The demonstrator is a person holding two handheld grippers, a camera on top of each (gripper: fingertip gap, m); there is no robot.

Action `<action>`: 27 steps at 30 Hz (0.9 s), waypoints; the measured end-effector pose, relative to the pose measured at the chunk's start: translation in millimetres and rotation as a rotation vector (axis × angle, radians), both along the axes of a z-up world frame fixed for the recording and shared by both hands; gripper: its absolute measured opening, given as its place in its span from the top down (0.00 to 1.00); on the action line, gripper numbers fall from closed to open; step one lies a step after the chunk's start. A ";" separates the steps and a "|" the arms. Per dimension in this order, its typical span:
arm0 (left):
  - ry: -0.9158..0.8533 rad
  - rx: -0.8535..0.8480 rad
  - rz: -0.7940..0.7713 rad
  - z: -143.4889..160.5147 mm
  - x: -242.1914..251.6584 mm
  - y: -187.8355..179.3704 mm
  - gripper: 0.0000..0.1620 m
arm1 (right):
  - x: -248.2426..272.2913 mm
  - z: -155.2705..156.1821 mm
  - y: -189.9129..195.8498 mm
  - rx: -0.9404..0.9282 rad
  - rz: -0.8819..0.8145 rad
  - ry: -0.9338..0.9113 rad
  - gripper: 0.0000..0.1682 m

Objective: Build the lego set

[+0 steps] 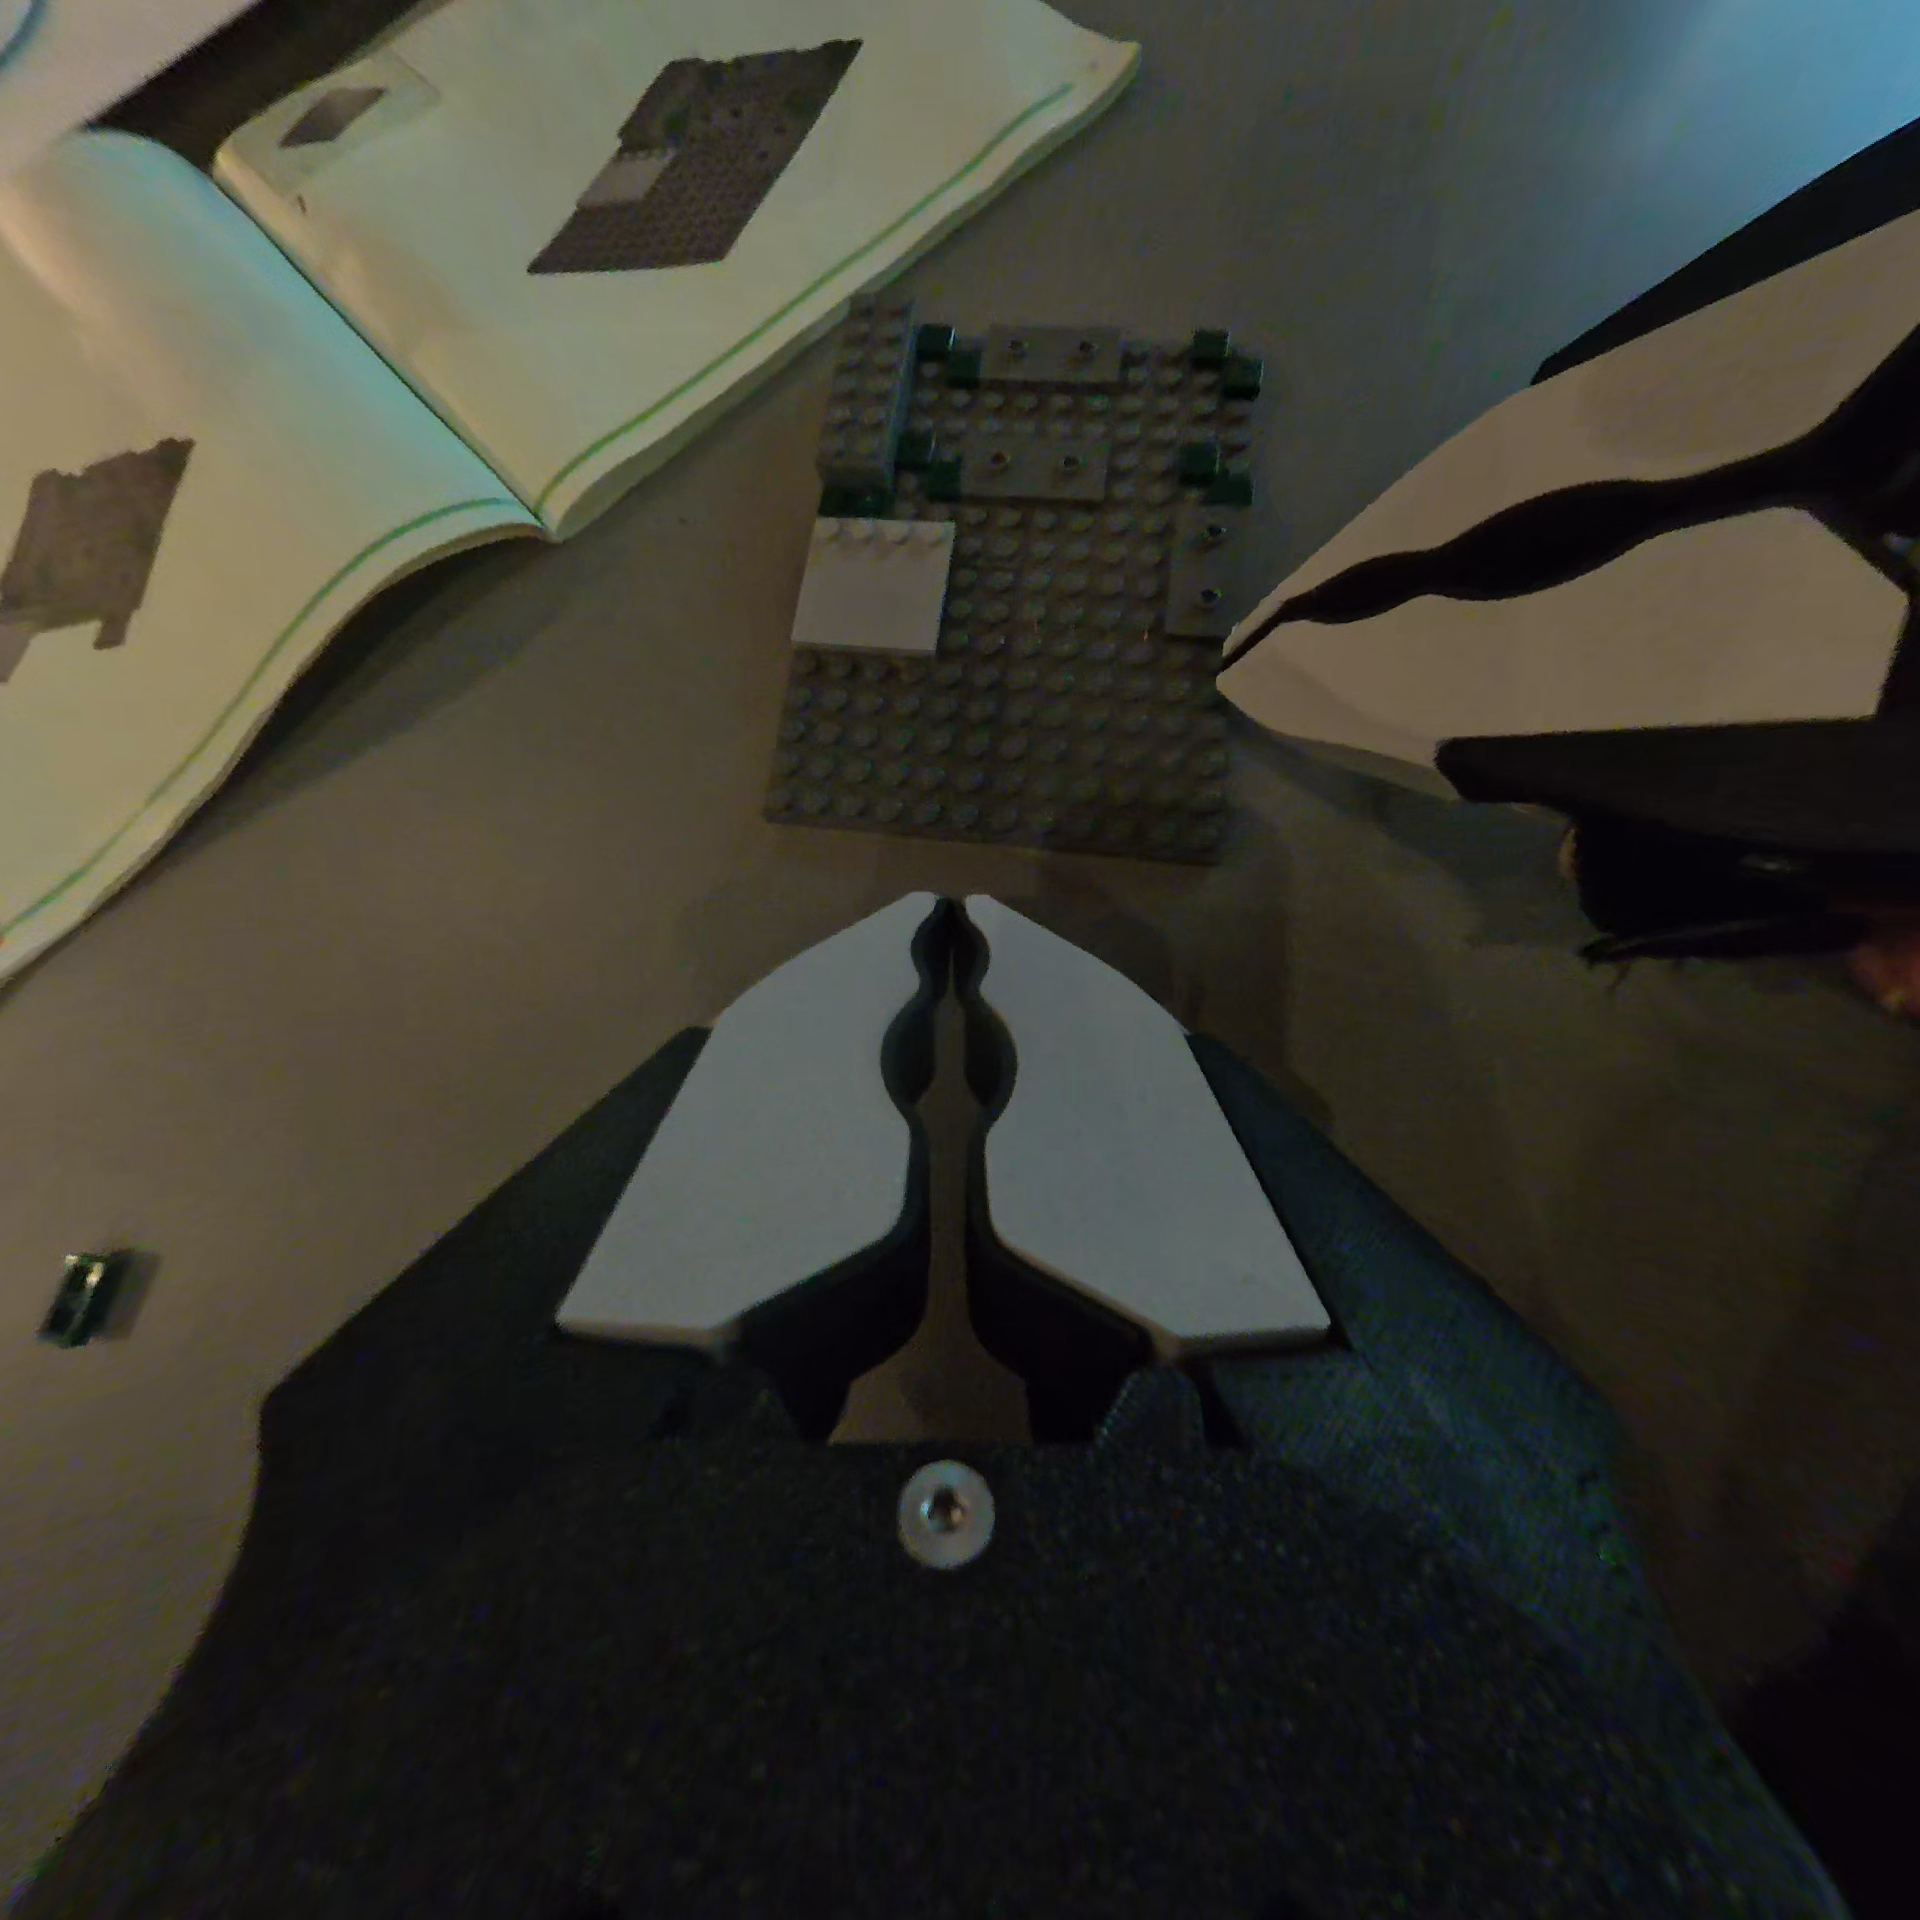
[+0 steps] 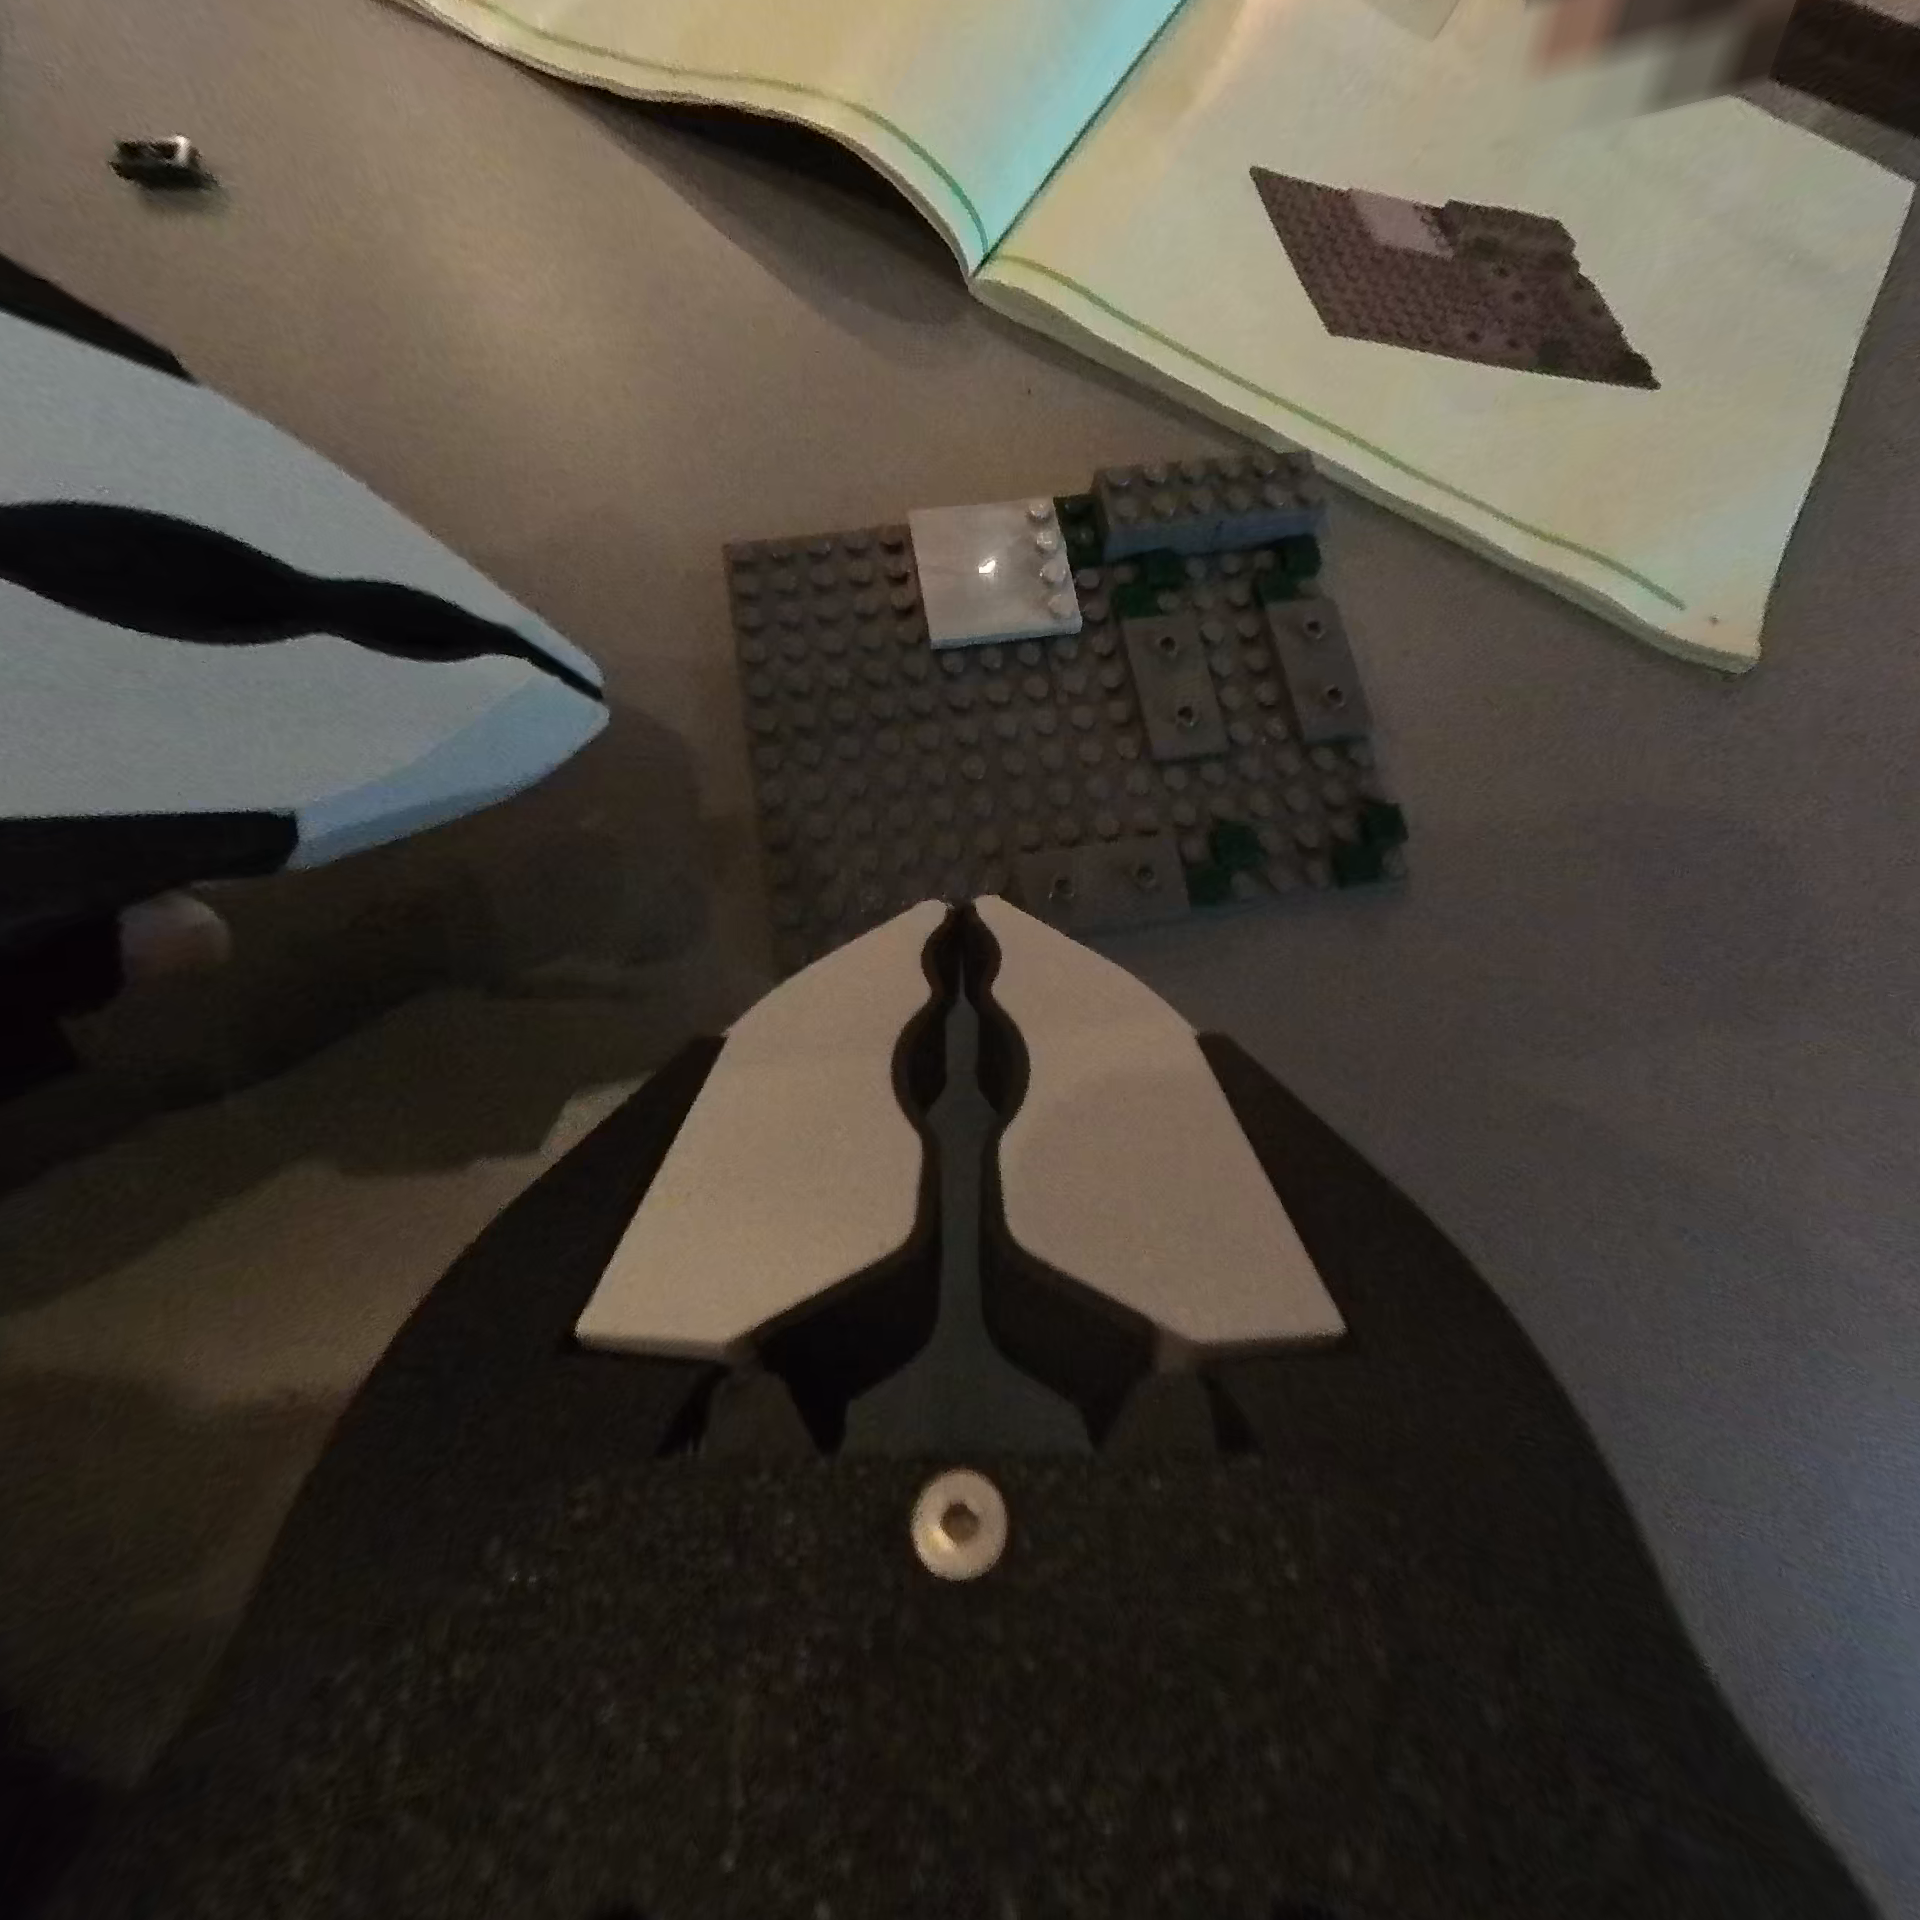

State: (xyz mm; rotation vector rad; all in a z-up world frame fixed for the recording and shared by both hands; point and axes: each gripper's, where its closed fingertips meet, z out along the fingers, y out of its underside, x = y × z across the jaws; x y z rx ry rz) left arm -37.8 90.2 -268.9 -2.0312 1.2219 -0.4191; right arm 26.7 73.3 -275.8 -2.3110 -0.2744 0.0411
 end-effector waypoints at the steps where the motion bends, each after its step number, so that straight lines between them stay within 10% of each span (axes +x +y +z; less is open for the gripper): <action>1: 0.003 -0.006 0.004 -2.2 -1.0 0.2 1.00 | 0.1 -0.6 0.3 -0.002 -0.001 -0.001 1.00; 27: 0.037 -0.004 -0.001 -8.8 0.3 4.2 1.00 | 2.9 -0.2 -1.4 0.002 -0.001 0.015 1.00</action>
